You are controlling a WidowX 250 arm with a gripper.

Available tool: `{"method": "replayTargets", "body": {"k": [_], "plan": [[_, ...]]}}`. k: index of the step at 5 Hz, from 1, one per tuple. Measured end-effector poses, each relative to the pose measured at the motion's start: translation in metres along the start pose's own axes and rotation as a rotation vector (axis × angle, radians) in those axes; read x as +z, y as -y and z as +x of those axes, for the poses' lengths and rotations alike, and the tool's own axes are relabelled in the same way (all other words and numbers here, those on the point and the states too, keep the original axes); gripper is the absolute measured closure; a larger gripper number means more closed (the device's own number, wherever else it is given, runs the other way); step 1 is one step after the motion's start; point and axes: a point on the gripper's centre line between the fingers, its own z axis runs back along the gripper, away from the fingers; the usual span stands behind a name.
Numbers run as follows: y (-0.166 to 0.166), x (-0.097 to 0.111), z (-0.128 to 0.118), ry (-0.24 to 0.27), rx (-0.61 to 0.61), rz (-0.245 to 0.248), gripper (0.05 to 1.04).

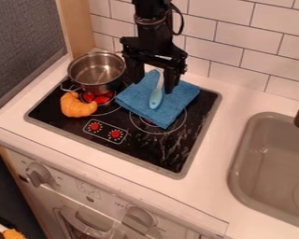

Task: Move the croissant to the lower right of the stove.

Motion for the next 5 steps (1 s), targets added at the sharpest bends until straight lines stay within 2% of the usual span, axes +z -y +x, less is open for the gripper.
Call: {"method": "replayTargets", "body": {"k": [1, 2, 3, 4, 5], "plan": [[0.000, -0.013, -0.007, -0.043, 0.010, -0.003, 0.083], [-0.015, -0.020, -0.023, -0.078, 0.096, 0.020, 0.083], [-0.043, -0.005, -0.039, -0.050, 0.222, 0.051, 0.083], [-0.070, 0.003, -0.061, -0.042, 0.373, 0.109, 0.083], [-0.097, 0.005, -0.083, -0.068, 0.558, 0.157, 0.083]]}}
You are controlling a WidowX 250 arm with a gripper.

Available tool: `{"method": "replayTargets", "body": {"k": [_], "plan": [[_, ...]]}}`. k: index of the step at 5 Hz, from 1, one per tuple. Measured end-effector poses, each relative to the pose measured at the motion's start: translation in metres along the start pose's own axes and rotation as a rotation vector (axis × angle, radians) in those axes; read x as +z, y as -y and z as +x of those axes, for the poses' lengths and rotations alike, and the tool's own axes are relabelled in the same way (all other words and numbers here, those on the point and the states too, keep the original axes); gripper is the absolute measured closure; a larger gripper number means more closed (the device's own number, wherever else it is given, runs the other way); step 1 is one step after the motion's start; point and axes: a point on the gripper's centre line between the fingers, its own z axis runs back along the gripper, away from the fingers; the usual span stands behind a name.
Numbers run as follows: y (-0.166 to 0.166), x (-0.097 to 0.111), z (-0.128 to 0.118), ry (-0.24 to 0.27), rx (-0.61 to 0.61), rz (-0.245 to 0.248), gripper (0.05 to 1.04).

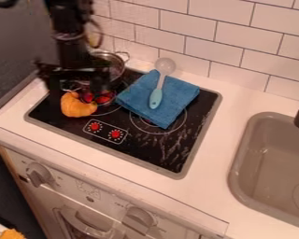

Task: Move the croissant to the lower right of the stove.

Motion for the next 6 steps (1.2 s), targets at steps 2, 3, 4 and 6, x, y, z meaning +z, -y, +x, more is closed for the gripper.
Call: {"method": "replayTargets", "body": {"k": [2, 3, 4, 6], "plan": [[-0.031, -0.013, 0.000, -0.073, 0.448, -0.021, 0.083], [-0.034, -0.018, 0.003, -0.087, 0.518, -0.022, 0.083], [-0.037, -0.024, 0.007, -0.087, 0.566, 0.018, 0.083], [-0.025, -0.034, 0.015, -0.061, 0.611, 0.070, 0.083]]}}
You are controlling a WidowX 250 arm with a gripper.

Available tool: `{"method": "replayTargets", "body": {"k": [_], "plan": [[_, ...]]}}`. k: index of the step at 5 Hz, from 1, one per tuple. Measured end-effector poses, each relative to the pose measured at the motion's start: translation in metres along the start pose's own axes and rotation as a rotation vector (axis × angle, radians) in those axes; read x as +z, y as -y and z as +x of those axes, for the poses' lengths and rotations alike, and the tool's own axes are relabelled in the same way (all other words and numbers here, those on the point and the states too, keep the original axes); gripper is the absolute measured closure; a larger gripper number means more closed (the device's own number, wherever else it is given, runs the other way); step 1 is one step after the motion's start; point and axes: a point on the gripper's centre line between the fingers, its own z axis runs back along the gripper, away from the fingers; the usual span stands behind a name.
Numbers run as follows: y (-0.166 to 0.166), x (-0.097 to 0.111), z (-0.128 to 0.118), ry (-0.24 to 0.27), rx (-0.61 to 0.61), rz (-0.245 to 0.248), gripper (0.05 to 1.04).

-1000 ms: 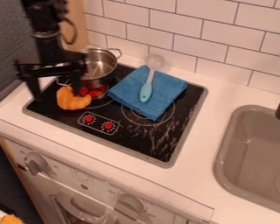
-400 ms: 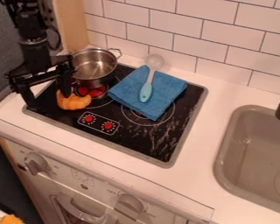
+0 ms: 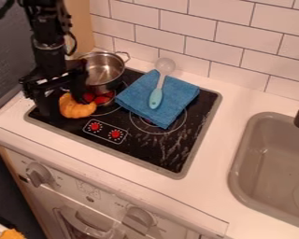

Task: Move the croissant to the lower right of the stove.

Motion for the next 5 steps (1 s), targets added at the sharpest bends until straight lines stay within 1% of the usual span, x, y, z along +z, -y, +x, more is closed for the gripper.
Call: {"method": "replayTargets", "body": {"k": [1, 2, 3, 4, 5], "plan": [[0.007, -0.015, -0.003, -0.014, 0.012, 0.045, 0.083], [0.019, -0.016, -0.005, -0.010, -0.016, 0.051, 0.084], [0.024, -0.016, -0.011, 0.007, -0.056, 0.060, 0.151], [0.030, -0.011, -0.026, 0.055, -0.143, 0.071, 0.401], [0.038, 0.004, -0.046, 0.096, -0.265, 0.062, 0.433]]}}
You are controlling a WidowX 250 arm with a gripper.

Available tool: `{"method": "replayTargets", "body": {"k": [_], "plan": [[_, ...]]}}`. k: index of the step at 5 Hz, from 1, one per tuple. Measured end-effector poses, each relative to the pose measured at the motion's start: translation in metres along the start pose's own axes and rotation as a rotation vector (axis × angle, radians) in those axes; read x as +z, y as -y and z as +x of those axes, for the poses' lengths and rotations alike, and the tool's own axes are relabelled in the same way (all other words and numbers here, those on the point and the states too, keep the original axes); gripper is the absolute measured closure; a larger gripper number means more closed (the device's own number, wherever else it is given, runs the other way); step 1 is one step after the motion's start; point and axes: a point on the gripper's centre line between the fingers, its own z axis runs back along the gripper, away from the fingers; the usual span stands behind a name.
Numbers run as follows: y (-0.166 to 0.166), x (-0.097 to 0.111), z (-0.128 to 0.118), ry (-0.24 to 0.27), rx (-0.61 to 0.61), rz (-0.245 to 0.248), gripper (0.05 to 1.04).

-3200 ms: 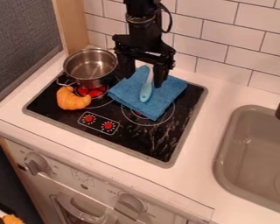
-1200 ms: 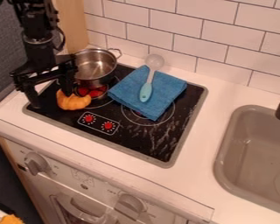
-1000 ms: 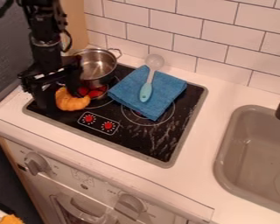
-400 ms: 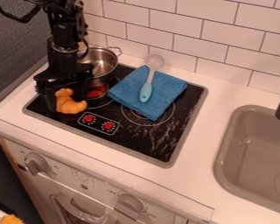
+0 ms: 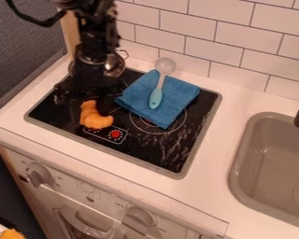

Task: Move the croissant to the lower right of the stove.

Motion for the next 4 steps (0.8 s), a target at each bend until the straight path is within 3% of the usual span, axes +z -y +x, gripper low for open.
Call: {"method": "replayTargets", "body": {"k": [1, 2, 3, 4], "plan": [[-0.004, 0.026, -0.005, 0.040, -0.078, -0.049, 0.433], [0.006, 0.057, -0.017, 0.092, -0.297, -0.153, 0.433], [0.035, 0.053, -0.043, 0.096, -0.540, -0.204, 0.433], [0.052, 0.041, -0.068, 0.076, -0.665, -0.202, 0.433]]}}
